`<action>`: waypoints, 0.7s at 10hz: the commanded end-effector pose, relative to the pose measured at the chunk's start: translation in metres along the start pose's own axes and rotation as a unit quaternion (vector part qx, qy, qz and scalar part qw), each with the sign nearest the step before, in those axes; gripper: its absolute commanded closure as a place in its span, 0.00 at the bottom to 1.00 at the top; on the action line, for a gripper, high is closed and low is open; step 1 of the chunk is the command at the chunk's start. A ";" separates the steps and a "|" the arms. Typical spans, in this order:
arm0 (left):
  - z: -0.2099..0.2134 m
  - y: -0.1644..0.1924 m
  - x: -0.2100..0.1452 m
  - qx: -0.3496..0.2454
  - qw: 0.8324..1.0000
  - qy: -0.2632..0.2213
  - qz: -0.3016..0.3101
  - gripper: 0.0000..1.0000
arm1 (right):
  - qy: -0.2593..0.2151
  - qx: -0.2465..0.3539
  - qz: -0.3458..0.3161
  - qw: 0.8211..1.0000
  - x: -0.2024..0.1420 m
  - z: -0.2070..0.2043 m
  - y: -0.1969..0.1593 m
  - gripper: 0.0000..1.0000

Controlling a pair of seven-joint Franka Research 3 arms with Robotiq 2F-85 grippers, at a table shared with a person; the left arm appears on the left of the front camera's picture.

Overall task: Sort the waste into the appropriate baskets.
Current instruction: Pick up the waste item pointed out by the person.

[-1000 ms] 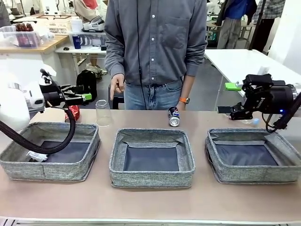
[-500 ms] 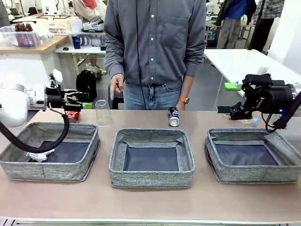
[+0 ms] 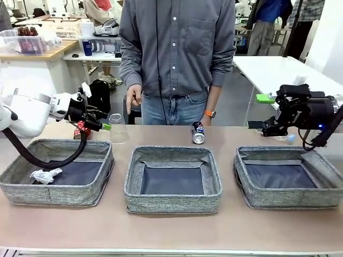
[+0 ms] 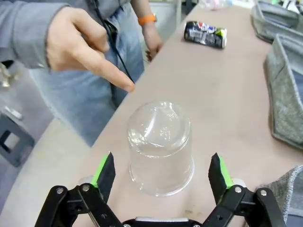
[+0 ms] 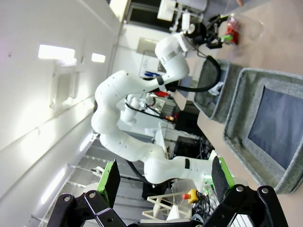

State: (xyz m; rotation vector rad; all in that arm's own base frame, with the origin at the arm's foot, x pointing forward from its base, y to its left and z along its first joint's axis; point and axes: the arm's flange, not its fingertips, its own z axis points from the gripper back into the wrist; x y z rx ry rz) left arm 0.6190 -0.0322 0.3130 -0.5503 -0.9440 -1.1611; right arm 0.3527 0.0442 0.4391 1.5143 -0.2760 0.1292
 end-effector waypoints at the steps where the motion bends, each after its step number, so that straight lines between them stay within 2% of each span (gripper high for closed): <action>1: -0.012 0.011 0.000 -0.028 1.000 0.013 0.005 0.00 | 0.003 0.002 0.012 1.000 -0.001 0.001 0.000 0.00; 7: -0.053 0.017 -0.008 -0.062 0.997 -0.016 0.036 0.00 | 0.003 0.002 0.012 1.000 -0.001 0.001 0.000 0.00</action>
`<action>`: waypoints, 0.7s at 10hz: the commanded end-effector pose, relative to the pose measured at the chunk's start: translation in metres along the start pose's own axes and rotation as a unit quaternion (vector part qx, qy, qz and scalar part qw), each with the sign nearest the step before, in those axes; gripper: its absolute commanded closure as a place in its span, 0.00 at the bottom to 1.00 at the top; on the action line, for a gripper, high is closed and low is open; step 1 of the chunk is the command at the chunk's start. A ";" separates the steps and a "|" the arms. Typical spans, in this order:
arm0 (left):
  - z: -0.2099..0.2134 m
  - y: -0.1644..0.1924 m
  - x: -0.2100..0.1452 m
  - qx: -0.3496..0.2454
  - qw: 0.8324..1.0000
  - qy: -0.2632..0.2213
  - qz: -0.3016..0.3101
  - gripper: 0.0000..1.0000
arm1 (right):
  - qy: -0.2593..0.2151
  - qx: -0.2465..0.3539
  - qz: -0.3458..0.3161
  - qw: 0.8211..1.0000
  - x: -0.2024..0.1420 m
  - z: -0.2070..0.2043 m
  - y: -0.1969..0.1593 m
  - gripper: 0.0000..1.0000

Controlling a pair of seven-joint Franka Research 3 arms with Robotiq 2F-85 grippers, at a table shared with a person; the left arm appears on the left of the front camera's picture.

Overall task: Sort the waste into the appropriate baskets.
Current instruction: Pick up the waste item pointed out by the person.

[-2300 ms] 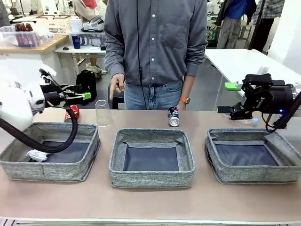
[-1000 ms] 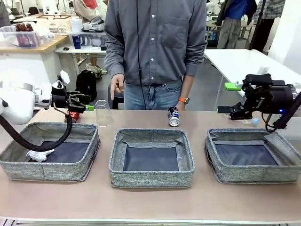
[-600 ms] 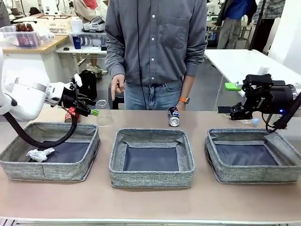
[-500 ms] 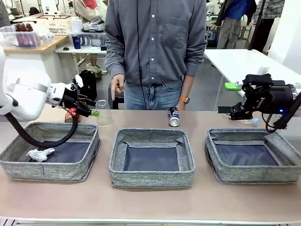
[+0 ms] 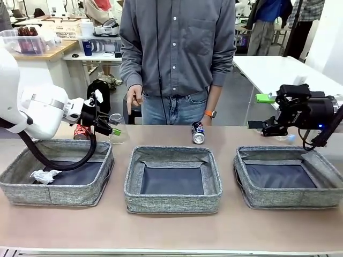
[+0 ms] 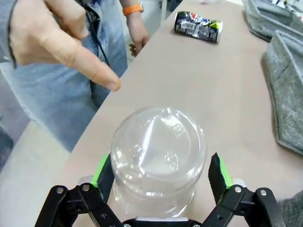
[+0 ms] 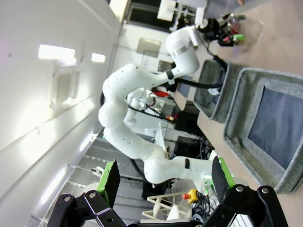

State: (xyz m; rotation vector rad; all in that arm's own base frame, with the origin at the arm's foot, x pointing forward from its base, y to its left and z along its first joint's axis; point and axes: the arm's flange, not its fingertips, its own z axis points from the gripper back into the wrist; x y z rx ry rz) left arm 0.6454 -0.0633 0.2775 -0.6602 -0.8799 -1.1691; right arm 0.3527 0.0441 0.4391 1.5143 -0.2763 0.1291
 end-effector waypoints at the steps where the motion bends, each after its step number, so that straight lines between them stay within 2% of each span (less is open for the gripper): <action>1: -0.002 0.005 0.003 -0.014 1.000 -0.016 0.015 0.00 | 0.003 0.002 0.012 1.000 -0.001 0.001 0.000 0.00; 4: -0.003 0.002 0.001 -0.024 0.999 -0.024 0.021 0.00 | 0.003 0.002 0.012 1.000 -0.001 0.001 0.000 0.00; 5: -0.005 0.000 0.001 -0.018 0.999 -0.023 0.018 0.06 | 0.003 0.002 0.012 1.000 -0.001 0.001 0.000 0.00; 6: -0.006 -0.001 0.000 -0.020 0.999 -0.025 0.014 0.51 | 0.003 0.002 0.012 1.000 -0.001 0.001 0.000 0.00; 7: -0.006 -0.002 0.000 -0.022 0.999 -0.028 0.008 0.64 | 0.003 0.002 0.012 1.000 -0.001 0.001 0.000 0.00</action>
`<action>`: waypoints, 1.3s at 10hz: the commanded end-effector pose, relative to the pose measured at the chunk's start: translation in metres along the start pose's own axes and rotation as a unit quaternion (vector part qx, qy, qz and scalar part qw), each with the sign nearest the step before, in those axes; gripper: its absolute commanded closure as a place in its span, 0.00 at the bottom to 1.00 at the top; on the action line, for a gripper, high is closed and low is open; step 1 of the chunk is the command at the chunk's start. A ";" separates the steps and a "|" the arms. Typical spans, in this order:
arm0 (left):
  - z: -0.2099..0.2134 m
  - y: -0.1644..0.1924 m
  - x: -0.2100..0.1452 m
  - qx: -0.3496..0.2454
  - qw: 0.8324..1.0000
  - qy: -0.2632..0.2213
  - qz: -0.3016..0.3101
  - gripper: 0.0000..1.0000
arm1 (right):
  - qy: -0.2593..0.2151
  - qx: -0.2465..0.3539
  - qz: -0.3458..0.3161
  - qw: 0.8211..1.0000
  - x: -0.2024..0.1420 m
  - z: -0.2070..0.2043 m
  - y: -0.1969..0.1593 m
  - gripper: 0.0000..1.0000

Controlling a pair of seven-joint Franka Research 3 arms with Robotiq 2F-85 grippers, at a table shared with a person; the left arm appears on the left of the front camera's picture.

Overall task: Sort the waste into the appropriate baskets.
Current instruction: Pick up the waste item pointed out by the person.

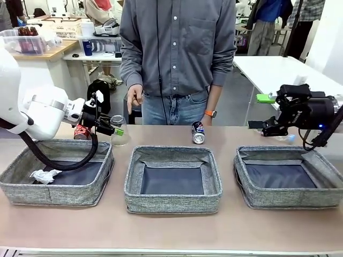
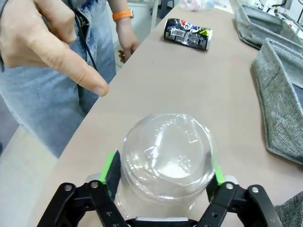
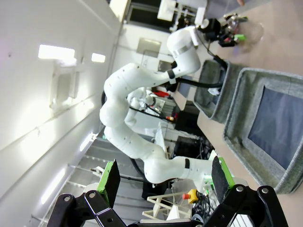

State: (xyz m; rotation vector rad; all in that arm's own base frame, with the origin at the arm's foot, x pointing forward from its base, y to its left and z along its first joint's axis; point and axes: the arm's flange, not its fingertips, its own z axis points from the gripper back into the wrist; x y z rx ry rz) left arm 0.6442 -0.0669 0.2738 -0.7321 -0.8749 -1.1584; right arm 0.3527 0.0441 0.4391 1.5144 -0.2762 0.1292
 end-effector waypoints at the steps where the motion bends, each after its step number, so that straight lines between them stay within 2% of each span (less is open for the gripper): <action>1: -0.001 -0.001 0.002 0.004 1.000 -0.010 -0.006 1.00 | 0.003 0.002 0.012 1.000 -0.001 0.001 0.000 0.00; 3: 0.000 -0.005 0.003 0.000 1.000 -0.015 -0.004 1.00 | 0.003 0.002 0.012 1.000 -0.001 0.001 0.000 0.00; 4: 0.002 -0.007 0.004 0.001 1.000 -0.021 -0.004 0.88 | 0.003 0.002 0.012 1.000 -0.001 0.001 0.000 0.00; 10: 0.018 -0.035 0.030 -0.006 0.998 -0.059 0.010 0.88 | 0.003 0.002 0.012 1.000 -0.001 0.001 0.000 0.00; 11: 0.027 -0.047 0.043 -0.001 0.998 -0.049 0.025 0.88 | 0.003 0.002 0.012 1.000 -0.001 0.001 0.000 0.00; 12: 0.042 -0.061 0.065 0.017 0.997 -0.025 0.070 0.88 | 0.003 0.002 0.012 1.000 -0.001 0.001 0.000 0.00; 13: 0.065 -0.078 0.096 0.032 0.996 -0.027 0.073 0.88 | 0.003 0.002 0.012 1.000 -0.001 0.001 0.000 0.00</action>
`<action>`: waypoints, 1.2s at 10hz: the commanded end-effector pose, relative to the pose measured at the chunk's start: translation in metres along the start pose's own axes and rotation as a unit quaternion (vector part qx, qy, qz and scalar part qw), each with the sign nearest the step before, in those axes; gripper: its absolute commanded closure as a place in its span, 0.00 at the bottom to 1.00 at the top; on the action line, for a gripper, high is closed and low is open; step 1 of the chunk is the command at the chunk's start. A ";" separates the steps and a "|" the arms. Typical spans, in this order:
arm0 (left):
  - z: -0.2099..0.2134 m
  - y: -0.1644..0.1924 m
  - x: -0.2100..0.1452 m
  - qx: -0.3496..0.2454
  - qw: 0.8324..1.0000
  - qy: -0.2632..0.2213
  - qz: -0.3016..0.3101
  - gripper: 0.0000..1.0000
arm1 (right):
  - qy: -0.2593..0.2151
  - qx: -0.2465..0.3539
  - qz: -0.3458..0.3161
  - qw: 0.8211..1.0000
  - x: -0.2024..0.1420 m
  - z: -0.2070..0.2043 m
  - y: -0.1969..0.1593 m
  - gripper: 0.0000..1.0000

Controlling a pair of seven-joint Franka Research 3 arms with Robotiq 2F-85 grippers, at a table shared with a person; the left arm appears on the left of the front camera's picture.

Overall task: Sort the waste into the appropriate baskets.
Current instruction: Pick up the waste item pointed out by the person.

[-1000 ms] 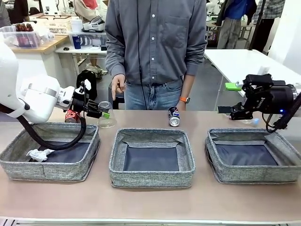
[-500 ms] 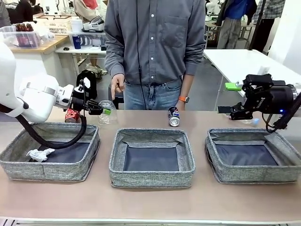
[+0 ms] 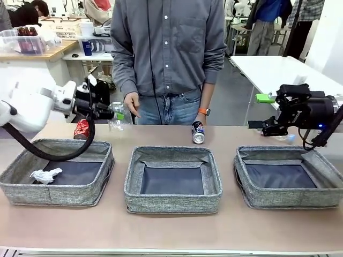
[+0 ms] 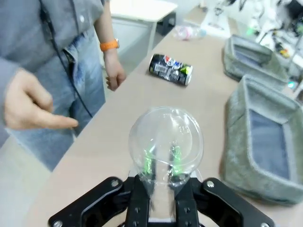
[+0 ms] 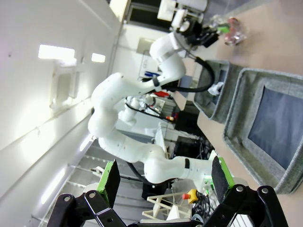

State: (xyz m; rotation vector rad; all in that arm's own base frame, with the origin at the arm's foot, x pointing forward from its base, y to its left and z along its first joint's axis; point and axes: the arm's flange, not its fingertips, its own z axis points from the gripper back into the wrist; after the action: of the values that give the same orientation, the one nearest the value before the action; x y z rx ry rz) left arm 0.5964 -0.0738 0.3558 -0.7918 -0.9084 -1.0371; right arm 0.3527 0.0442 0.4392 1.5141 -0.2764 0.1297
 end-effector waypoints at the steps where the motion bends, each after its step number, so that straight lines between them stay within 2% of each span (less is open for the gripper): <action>1: 0.044 -0.049 0.059 0.028 0.998 0.043 0.022 0.88 | 0.003 0.002 0.012 1.000 -0.001 0.001 0.000 0.00; 3: 0.068 -0.083 0.111 -0.017 0.996 0.083 0.025 0.88 | 0.003 0.002 0.012 1.000 -0.001 0.001 0.000 0.00; 4: 0.071 -0.098 0.123 -0.037 0.993 0.106 0.038 0.88 | 0.003 0.002 0.012 1.000 -0.001 0.001 0.000 0.00; 5: 0.072 -0.111 0.127 -0.063 0.991 0.100 0.055 0.88 | 0.003 0.002 0.012 1.000 -0.001 0.001 0.000 0.00; 6: 0.073 -0.091 0.123 -0.004 0.996 0.081 0.025 0.88 | 0.003 0.002 0.012 1.000 -0.001 0.001 0.000 0.00; 10: 0.073 -0.091 0.123 -0.004 0.996 0.081 0.025 0.88 | 0.003 0.002 0.012 1.000 -0.001 0.001 0.000 0.00; 11: 0.074 -0.091 0.120 -0.006 0.995 0.096 0.036 0.87 | 0.003 0.002 0.012 1.000 -0.001 0.001 0.000 0.00; 12: 0.079 -0.097 0.117 0.059 0.984 0.139 0.098 0.87 | 0.003 0.002 0.012 1.000 -0.001 0.001 0.000 0.00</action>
State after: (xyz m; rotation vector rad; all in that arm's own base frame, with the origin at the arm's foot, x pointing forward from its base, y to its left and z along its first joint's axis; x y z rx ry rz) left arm 0.5227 -0.0771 0.5021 -0.6759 -0.6891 -0.9905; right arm 0.3527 0.0443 0.4392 1.5141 -0.2760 0.1301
